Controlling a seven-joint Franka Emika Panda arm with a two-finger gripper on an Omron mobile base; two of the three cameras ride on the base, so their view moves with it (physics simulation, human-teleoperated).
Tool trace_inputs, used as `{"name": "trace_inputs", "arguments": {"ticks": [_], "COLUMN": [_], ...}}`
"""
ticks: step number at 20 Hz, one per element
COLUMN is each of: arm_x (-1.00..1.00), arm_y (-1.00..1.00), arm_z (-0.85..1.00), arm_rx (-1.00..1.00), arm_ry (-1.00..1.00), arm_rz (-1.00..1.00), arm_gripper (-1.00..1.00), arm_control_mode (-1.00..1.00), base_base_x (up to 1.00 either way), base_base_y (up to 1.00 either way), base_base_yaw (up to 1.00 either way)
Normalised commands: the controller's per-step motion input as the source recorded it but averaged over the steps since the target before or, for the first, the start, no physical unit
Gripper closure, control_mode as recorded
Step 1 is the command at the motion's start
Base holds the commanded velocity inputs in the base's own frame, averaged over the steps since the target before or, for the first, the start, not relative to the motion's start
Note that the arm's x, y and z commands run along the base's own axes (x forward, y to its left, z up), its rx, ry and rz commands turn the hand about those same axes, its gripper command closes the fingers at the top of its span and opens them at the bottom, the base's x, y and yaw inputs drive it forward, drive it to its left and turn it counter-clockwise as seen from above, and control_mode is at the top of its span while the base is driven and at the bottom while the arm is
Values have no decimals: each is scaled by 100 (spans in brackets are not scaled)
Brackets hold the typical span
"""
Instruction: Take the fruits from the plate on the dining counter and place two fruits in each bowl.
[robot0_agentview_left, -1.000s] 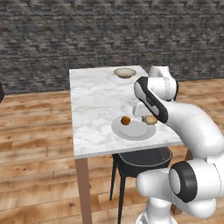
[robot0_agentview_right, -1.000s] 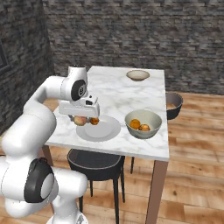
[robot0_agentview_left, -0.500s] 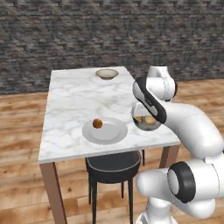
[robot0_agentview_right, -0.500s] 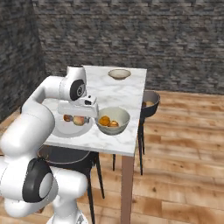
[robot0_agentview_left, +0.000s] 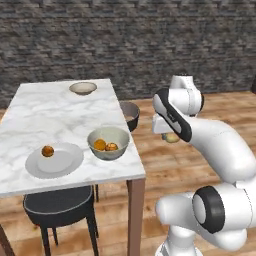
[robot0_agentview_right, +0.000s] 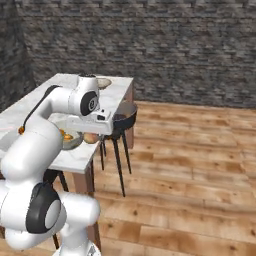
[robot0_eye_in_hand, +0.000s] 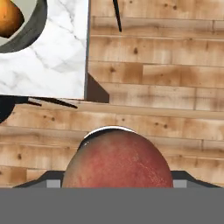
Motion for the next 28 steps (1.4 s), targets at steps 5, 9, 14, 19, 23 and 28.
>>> {"name": "trace_inputs", "arguments": {"ticks": [5, 9, 14, 19, 23, 28], "arm_x": [0, 0, 0, 0, 0, 0], "arm_y": [0, 0, 0, 0, 0, 0], "arm_z": [0, 0, 0, 0, 0, 0], "arm_rx": [0, 0, 0, 0, 0, 0], "arm_ry": [0, 0, 0, 0, 0, 0], "arm_rz": [0, 0, 0, 0, 0, 0], "arm_gripper": [100, 100, 100, 100, 100, 100], "arm_control_mode": [100, 100, 100, 100, 100, 100], "base_base_x": [80, 100, 100, 100, 100, 100], "base_base_y": [-100, -100, -100, -100, -94, -84], "base_base_yaw": [9, 27, 39, 48, 55, 60]}}
